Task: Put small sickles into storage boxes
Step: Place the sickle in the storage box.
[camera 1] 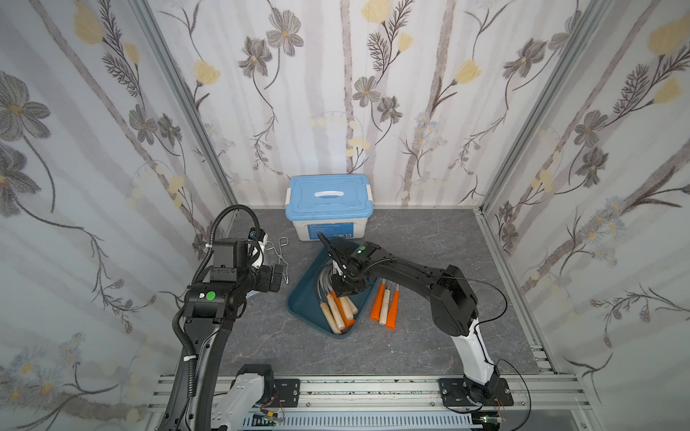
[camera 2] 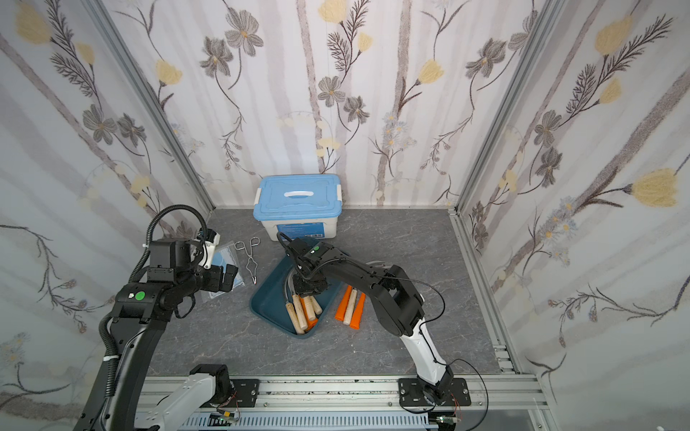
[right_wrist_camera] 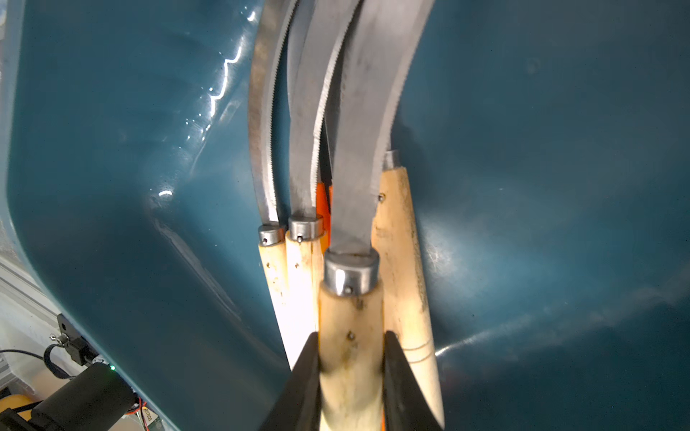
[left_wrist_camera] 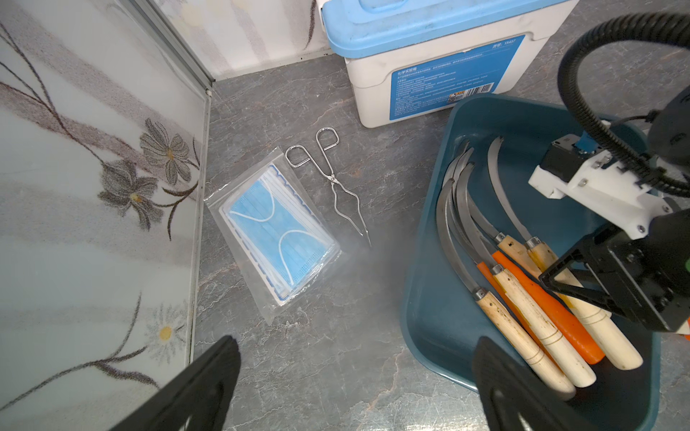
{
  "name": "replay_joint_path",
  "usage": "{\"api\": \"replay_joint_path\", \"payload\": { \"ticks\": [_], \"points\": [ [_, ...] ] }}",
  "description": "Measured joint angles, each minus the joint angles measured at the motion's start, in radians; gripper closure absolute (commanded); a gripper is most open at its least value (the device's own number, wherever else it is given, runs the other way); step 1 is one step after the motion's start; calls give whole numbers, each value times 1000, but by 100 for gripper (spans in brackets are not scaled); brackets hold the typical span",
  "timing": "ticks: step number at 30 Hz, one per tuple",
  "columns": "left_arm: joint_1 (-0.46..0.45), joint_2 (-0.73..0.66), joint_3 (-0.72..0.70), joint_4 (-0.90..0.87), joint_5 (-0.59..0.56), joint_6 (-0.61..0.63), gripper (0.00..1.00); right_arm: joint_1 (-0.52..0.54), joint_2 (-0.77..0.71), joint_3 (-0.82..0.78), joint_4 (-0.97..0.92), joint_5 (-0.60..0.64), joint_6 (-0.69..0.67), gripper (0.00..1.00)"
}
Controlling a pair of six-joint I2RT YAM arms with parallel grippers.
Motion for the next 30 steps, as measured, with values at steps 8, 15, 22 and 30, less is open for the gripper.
{"api": "replay_joint_path", "payload": {
  "ticks": [8, 15, 22, 30],
  "points": [
    [5, -3, -1, -1, 0, 0, 0, 5, 11, 2, -15, -3, -11, 90],
    [7, -3, -1, 0, 0, 0, 0, 13, 21, 13, -31, -7, -11, 88],
    [8, -3, -3, 0, 1, 0, 0, 21, 26, 14, -35, -10, -12, 87],
    [9, -5, -5, -1, 3, 0, 0, 24, 29, 14, -37, -9, -19, 84]
  ]
}}
